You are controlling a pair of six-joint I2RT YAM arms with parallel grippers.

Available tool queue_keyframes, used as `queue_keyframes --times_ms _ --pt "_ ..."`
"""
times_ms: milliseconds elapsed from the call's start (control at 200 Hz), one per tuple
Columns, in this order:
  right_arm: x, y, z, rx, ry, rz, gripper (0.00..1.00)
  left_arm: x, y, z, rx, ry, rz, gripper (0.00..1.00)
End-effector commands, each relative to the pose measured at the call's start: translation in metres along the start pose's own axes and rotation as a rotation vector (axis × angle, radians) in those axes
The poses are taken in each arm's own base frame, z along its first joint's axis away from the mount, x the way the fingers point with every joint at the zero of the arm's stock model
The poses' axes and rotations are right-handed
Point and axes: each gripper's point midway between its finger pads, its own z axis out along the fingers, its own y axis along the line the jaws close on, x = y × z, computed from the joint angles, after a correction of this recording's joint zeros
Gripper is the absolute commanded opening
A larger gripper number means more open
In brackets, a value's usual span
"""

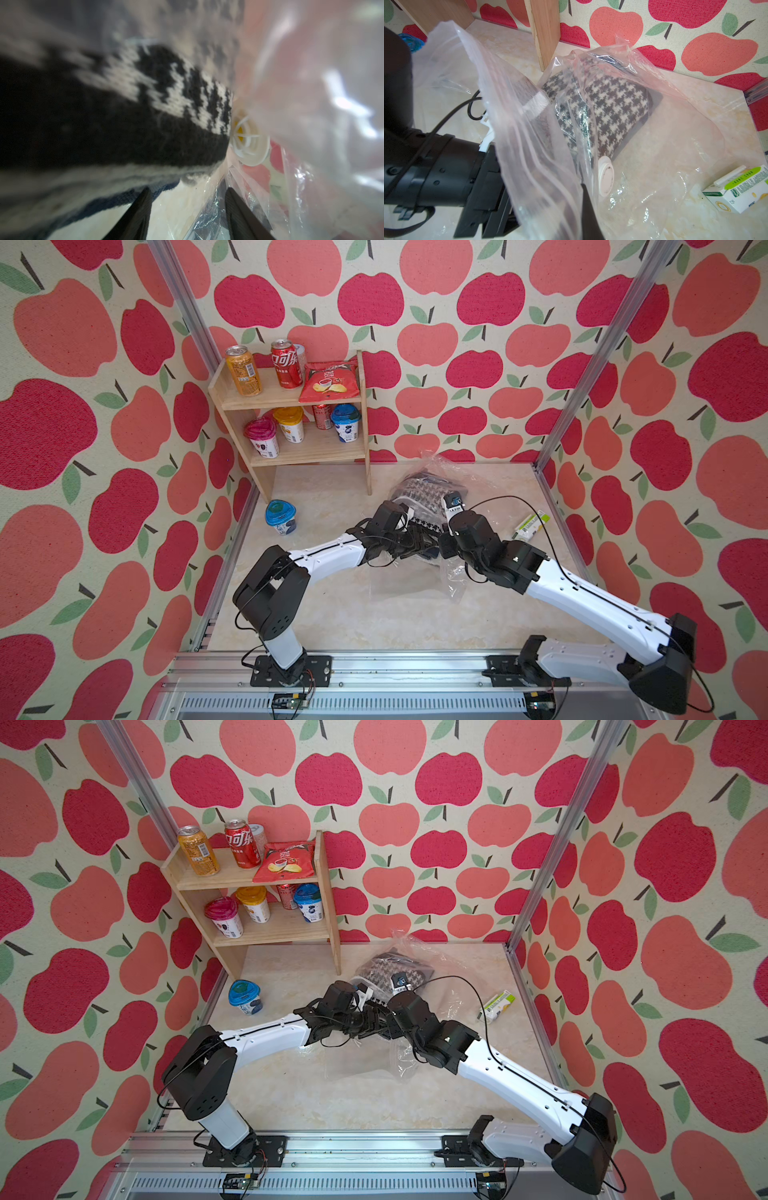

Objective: Take the scarf out of the vacuum bag
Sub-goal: Take out the scarf from the vacuum bag.

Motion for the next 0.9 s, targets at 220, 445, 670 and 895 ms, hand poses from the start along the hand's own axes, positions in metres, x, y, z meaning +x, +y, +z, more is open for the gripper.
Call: queue_keyframes --times_ms 220,445,670,895 --pt "-0.003 0.001 -0.002 0.005 -0.026 -0.001 0.00 -0.024 -0.002 -0.051 -0.058 -0.170 -0.004 0.60" --pt "-0.006 0.007 0.000 -0.006 -0.027 -0.004 0.00 -0.030 0.013 -0.052 -0.058 -0.167 -0.044 0.60" --pt "-0.008 0.011 0.000 -0.014 -0.026 -0.009 0.00 -0.039 0.021 -0.049 -0.073 -0.181 -0.055 0.60" --pt "-0.007 0.012 0.000 -0.017 -0.022 -0.010 0.00 -0.045 0.035 -0.057 -0.099 -0.218 -0.079 0.59"
